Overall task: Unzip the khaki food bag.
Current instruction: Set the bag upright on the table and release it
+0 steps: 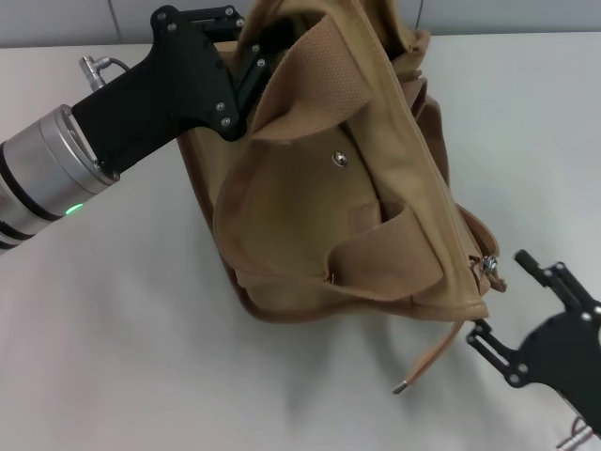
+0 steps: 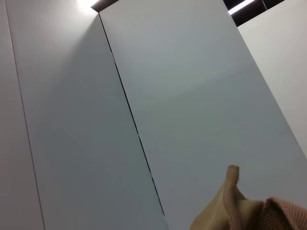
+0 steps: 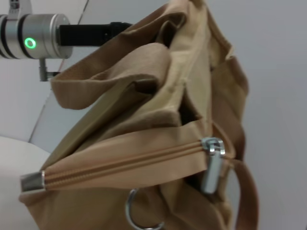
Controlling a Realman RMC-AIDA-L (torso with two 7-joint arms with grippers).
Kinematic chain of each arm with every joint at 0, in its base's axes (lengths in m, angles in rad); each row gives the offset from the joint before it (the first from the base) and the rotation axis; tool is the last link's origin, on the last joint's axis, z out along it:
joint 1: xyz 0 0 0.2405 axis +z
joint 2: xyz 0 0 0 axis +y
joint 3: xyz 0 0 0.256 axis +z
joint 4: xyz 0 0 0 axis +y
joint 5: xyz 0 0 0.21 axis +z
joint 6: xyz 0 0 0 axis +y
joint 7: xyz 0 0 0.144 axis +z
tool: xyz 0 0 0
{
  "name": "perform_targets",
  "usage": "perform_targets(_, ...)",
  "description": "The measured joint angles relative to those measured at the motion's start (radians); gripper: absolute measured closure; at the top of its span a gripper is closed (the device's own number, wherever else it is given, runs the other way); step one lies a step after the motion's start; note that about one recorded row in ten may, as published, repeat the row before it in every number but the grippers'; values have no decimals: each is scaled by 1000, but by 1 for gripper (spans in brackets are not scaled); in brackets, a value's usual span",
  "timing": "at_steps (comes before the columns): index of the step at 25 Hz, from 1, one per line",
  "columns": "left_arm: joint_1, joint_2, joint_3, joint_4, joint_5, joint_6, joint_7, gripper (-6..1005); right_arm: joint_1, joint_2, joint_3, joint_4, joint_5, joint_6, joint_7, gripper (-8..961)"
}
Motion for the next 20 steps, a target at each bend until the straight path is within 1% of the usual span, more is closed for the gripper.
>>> perform_targets(3, 2, 0, 0, 0, 0, 0, 0, 911, 26, 1, 5, 29, 3, 25, -13, 220)
perform_targets(6, 6, 0, 1, -1, 0, 2, 0, 908, 47, 2, 30, 79, 9, 59, -92, 257)
perform_targets(8, 9, 0, 1, -6, 0, 4, 2, 906, 63, 2, 74, 128, 10, 108, -179, 281)
perform_targets(10, 11, 0, 2, -14, 0, 5, 6, 904, 80, 2, 118, 172, 11, 163, -248, 326)
perform_targets(11, 13, 0, 2, -20, 1, 5, 8, 903, 93, 2, 157, 202, 11, 206, -294, 348)
perform_targets(12, 14, 0, 2, -22, 2, 5, 9, 902, 93, 2, 157, 202, 11, 206, -294, 370)
perform_targets(16, 31, 0, 7, -33, 5, 9, 11, 898, 101, 0, 239, 230, 11, 214, -351, 459)
perform_targets(20, 64, 0, 47, -63, 5, 15, 47, 894, 110, -4, 321, 233, 11, 183, -363, 560)
